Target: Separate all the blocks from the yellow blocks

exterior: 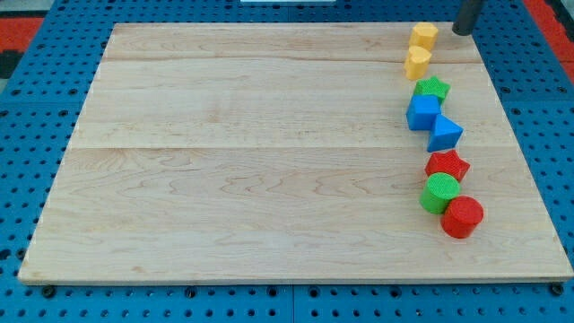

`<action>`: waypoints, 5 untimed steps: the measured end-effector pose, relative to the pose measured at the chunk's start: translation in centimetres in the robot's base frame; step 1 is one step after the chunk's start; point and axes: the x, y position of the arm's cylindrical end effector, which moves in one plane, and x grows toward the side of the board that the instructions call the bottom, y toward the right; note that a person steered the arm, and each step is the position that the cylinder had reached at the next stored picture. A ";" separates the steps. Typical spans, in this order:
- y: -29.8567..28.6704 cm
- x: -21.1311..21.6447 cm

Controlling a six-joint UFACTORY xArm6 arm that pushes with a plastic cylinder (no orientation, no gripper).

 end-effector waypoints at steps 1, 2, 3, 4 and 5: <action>-3.4 0.0; -7.1 6.8; -8.9 9.3; -8.1 12.1; -7.9 16.5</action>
